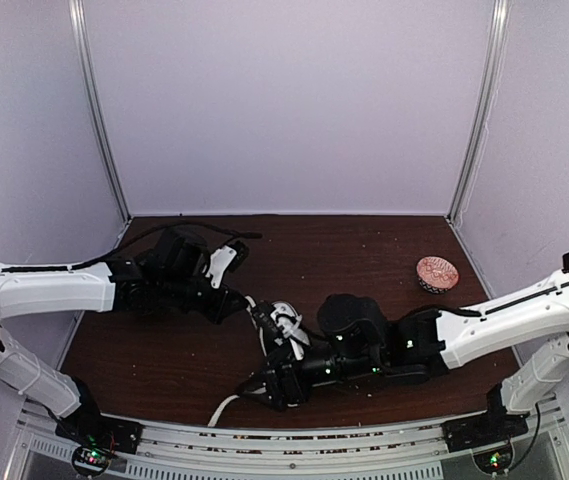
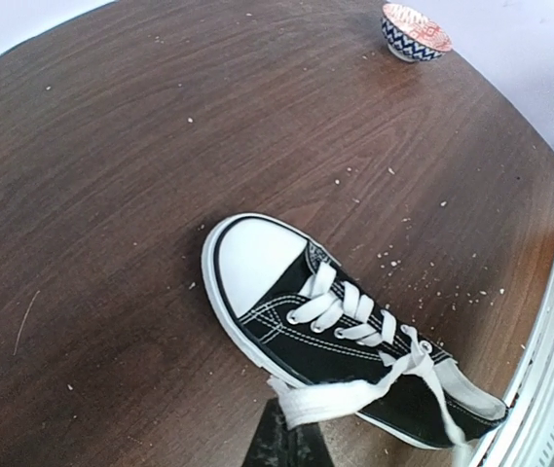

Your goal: Tie the shoes

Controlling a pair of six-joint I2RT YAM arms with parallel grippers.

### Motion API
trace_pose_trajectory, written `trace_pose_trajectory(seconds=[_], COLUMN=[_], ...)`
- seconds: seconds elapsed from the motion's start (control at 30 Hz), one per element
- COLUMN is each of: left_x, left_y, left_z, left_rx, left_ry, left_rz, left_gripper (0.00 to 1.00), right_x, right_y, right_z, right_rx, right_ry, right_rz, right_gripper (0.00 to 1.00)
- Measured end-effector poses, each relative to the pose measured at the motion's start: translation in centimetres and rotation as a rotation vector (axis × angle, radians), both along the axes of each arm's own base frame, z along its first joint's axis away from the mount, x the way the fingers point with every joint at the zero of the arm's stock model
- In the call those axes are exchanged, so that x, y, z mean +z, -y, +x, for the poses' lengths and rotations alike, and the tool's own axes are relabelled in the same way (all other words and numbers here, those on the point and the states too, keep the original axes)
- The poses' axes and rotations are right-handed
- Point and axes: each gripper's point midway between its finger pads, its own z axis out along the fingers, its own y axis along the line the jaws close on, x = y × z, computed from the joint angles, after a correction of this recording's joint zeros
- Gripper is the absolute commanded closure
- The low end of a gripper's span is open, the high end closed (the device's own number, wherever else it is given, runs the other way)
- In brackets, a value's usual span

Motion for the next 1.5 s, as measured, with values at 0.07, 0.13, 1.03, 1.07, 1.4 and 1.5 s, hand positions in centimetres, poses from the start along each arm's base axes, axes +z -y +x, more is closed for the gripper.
trace_pose_trajectory(seconds=[0.07,0.13,1.03,1.07,1.4,1.5], left_x=[0.1,0.2,2.7,2.7,2.6,2.3], left_y=[0.2,0.3,2.5,2.6,2.2,1.9], left_z=[-0.2,-0.4,-1.6,-1.6,-1.0,-0.6], left_rx=[-0.018,-0.033,-0.138,-0.14,-0.115,-0.074], left_ry=[0.002,0.003,0.033,0.033,0.053,0.063], left_rz=[-0.003,-0.008,-0.077,-0.077,-0.058,-0.061], left_gripper=[1.0,1.0,1.0,1.0,0.49,0.48], right_x=[1.2,2.8,-2.1,-2.1,-1.6,-1.8], right_y=[1.4,2.8,2.2,2.0,1.3,1.9], right_z=[2.2,4.3,17.2,17.2,16.6,16.6], right_rx=[-0.085,-0.163,-0.281,-0.267,-0.215,-0.231], right_ry=[0.09,0.156,0.254,0.25,0.246,0.247], right_rz=[-0.012,-0.003,-0.138,-0.134,-0.105,-0.112], right_gripper=[0.03,0.0,0.54,0.6,1.0,1.0])
